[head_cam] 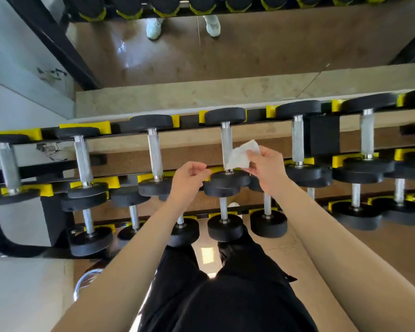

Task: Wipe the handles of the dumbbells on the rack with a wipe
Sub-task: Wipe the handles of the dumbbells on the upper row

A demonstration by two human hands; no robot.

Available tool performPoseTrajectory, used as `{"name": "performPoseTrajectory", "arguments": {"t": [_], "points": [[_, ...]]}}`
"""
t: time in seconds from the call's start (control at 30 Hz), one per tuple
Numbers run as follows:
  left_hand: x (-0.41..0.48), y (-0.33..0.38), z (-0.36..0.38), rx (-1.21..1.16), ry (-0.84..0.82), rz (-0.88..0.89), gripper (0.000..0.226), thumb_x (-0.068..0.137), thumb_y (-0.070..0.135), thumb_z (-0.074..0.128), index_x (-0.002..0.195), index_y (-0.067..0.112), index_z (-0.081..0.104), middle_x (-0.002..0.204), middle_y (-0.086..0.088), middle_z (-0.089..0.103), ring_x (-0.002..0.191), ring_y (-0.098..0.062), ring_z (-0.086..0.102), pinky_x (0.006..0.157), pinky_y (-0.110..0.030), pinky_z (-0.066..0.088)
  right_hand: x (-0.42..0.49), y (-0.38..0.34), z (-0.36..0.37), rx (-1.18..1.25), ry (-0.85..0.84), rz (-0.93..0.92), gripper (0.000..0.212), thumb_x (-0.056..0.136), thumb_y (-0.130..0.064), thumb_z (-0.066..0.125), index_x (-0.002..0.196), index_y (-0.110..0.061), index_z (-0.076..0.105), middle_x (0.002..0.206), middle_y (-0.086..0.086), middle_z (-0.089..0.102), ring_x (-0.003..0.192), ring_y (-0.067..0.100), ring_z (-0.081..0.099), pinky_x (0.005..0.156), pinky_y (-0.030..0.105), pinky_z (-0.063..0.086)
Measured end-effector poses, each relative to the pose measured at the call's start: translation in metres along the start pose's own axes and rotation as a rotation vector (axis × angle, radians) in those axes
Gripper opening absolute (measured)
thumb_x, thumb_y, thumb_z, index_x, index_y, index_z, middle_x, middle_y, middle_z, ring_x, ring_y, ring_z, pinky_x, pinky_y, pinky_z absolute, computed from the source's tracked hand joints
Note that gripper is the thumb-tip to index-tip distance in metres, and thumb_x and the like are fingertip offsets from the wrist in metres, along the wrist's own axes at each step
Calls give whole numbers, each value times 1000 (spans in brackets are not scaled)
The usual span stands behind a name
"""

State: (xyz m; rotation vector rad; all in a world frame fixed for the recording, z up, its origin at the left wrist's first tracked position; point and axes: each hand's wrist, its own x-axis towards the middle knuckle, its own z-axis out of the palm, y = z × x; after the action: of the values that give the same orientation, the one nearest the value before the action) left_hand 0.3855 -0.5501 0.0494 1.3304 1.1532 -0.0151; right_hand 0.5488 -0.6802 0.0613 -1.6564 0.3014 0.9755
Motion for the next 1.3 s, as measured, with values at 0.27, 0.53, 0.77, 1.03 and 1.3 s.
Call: {"name": "performPoseTrajectory", "arguments": {"t": [0.27, 0.53, 0.77, 1.03, 1.3], "points": [[-4, -32, 63, 414, 145, 91, 33, 88, 34, 74, 120, 26, 66, 115, 9, 68, 106, -11, 63, 97, -31, 52, 40, -11, 0, -706, 43, -406, 28, 103, -16, 48, 117, -7, 71, 98, 13, 70, 91, 25, 64, 74, 29, 46], [7, -36, 55, 468, 126, 134, 27, 84, 42, 76, 108, 32, 70, 103, 16, 69, 92, -4, 64, 87, -27, 56, 24, 28, -3, -1030, -208, -499, 39, 101, -4, 47, 134, -19, 63, 125, 15, 68, 110, 32, 64, 87, 33, 49], [15, -43, 48, 432, 72, 191, 32, 83, 42, 78, 111, 29, 72, 107, 15, 66, 93, -3, 59, 83, -23, 49, 11, -23, 11, -1029, -88, -740, 37, 102, -8, 47, 136, -15, 62, 120, 10, 71, 105, 27, 65, 89, 36, 51], [25, -46, 43, 438, 62, 231, 29, 75, 54, 80, 94, 33, 73, 91, 21, 66, 83, 0, 59, 82, -23, 49, 31, 28, 34, -1657, -365, -742, 34, 97, -10, 54, 127, -21, 66, 155, 3, 42, 141, 21, 44, 108, 39, 45], [36, -29, 16, 207, -43, 323, 33, 75, 30, 82, 96, 25, 57, 103, -2, 61, 94, -19, 60, 83, -39, 52, -6, 2, 20, -873, -234, -438, 11, 91, -17, 71, 96, -10, 78, 92, 7, 75, 88, 22, 69, 75, 35, 58]]}}
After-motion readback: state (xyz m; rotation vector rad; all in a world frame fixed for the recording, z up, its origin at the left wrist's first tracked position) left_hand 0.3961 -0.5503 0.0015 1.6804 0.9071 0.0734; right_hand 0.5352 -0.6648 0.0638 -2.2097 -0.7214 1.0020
